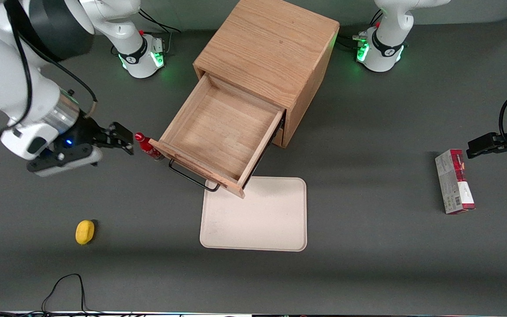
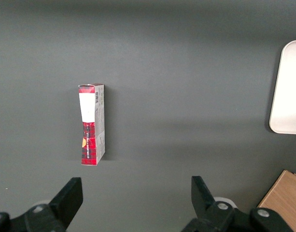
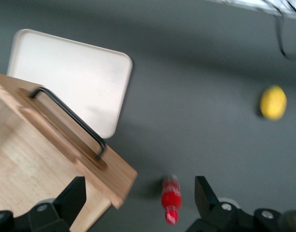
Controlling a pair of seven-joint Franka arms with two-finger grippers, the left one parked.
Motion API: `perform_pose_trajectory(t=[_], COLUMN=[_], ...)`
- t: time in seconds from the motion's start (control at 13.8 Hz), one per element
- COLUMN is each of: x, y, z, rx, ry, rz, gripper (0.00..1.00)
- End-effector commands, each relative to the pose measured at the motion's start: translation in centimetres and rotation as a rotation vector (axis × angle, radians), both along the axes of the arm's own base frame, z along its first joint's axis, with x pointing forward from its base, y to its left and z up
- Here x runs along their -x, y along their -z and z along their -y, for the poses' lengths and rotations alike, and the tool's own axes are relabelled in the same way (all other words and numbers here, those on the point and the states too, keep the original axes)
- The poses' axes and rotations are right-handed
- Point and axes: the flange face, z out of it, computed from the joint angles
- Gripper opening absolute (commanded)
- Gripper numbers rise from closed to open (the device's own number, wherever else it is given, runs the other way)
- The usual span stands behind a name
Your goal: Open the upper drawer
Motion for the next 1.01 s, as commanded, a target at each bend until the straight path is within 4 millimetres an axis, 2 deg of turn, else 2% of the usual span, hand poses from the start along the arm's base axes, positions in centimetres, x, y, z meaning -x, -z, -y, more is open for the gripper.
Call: perform_pose_trajectory(t=[0.0, 0.14, 0.22, 0.29, 0.43, 0.94], x=[7.1, 9.6, 10.2, 10.7, 11.0, 9.9], y=[0.1, -0.2, -0.6, -0.8, -1.2, 0.1], z=[4.8, 8.2, 8.9, 9.9, 13.1, 13.2], rx=[0.028, 0.019, 0.02, 0.022, 0.006, 0.03], ry=[0.206, 0.257, 0.266, 0.285, 0.339, 0.337], rz=[0.0, 0.011, 0.001, -0.025, -0.038, -0.074], gripper=[1.0, 1.0, 1.0, 1.0, 1.0, 1.0])
